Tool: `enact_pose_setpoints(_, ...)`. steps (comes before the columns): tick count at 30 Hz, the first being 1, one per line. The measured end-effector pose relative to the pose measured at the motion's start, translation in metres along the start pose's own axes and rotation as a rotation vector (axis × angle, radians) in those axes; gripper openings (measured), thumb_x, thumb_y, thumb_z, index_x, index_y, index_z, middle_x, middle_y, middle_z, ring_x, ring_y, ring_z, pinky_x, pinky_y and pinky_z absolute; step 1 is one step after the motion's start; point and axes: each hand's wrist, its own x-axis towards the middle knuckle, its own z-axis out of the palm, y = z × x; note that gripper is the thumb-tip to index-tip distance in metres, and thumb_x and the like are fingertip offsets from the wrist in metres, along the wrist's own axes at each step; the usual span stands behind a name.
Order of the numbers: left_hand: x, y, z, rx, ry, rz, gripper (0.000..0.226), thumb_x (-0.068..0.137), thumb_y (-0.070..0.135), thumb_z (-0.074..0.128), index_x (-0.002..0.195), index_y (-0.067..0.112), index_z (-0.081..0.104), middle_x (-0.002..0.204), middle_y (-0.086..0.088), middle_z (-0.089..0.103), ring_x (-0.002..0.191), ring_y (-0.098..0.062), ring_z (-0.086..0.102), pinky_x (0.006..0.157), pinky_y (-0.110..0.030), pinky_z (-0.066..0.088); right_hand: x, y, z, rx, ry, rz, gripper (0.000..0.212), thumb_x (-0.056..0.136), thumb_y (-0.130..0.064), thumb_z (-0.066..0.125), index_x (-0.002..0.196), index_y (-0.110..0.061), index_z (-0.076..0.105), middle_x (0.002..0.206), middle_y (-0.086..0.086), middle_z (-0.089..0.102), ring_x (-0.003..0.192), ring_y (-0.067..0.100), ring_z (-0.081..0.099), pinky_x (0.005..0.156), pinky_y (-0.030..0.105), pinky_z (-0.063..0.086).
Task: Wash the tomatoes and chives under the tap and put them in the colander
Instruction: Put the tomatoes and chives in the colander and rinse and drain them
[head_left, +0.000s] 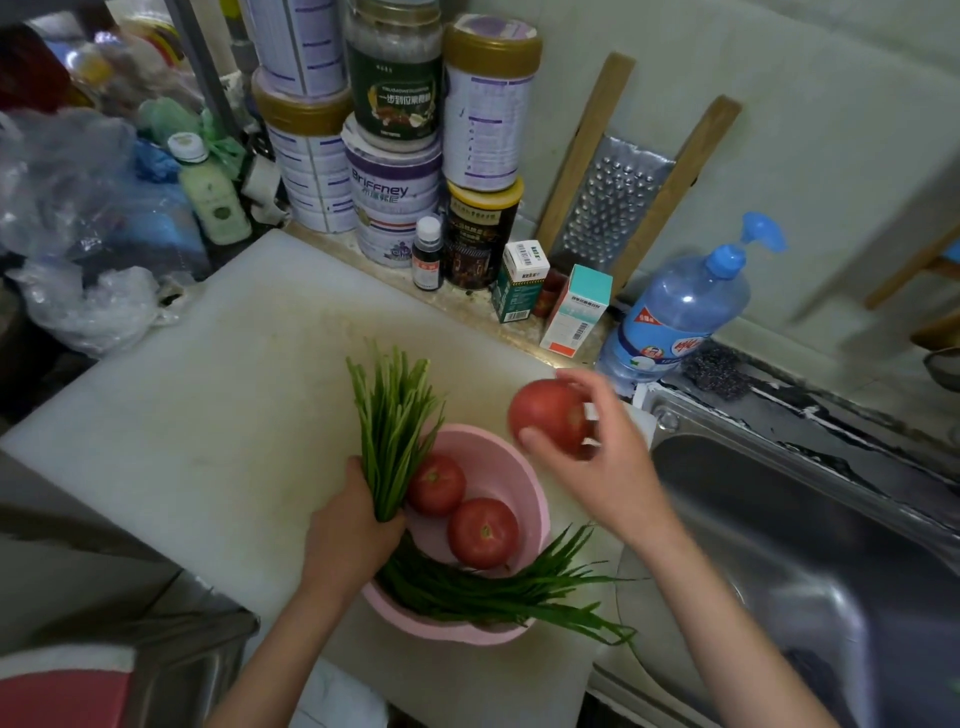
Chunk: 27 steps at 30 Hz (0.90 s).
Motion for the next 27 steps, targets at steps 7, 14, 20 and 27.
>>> enact_pose_setpoints(7, 0.0, 0.002, -0.005, -0.001, -0.037, -0.009, 0.056, 0.079, 0.029, 0.071, 0.123, 0.021, 0.037, 0.099, -0.006, 0.068, 0.092, -0.032, 0.066, 0.068, -0.031, 0.044, -0.044, 0.009, 0.072, -0.274, -0.534, -0.161, 0.066, 0.077, -0.038, 0.068, 0.133, -0.034, 0.034, 0.137, -0.013, 0.037, 0.12, 0.012, 0.043, 0.101, 0.034, 0.043)
enact_pose_setpoints(14, -0.005, 0.001, -0.003, -0.002, 0.02, -0.039, 0.041, 0.082, 0.031, 0.067, 0.112, 0.025, 0.04, 0.084, 0.006, 0.057, 0.086, -0.03, 0.066, 0.066, -0.03, 0.04, -0.045, 0.034, 0.097, -0.745, -0.476, -0.4, 0.074, 0.065, -0.042, 0.072, 0.132, -0.028, 0.043, 0.131, -0.002, 0.051, 0.118, 0.023, 0.048, 0.103, 0.043, 0.039)
enact_pose_setpoints(20, -0.015, 0.0, -0.001, -0.084, 0.003, -0.08, 0.045, 0.083, 0.048, 0.063, 0.114, 0.025, 0.04, 0.095, 0.004, 0.06, 0.087, -0.025, 0.063, 0.073, -0.038, 0.052, -0.053, 0.024, 0.083, -0.664, -0.49, -0.31, 0.067, 0.09, -0.061, 0.037, 0.148, -0.031, 0.022, 0.158, -0.001, 0.02, 0.145, 0.021, 0.015, 0.119, 0.046, 0.005)
enact_pose_setpoints(27, -0.023, 0.003, -0.005, -0.28, -0.08, -0.152, 0.07, 0.078, 0.047, 0.068, 0.133, 0.016, 0.039, 0.105, 0.008, 0.051, 0.094, -0.017, 0.055, 0.078, -0.03, 0.047, -0.054, 0.019, 0.069, -0.656, -0.553, -0.24, 0.061, 0.097, -0.041, 0.041, 0.151, -0.031, 0.013, 0.16, -0.003, 0.005, 0.147, 0.017, 0.001, 0.12, 0.043, 0.003)
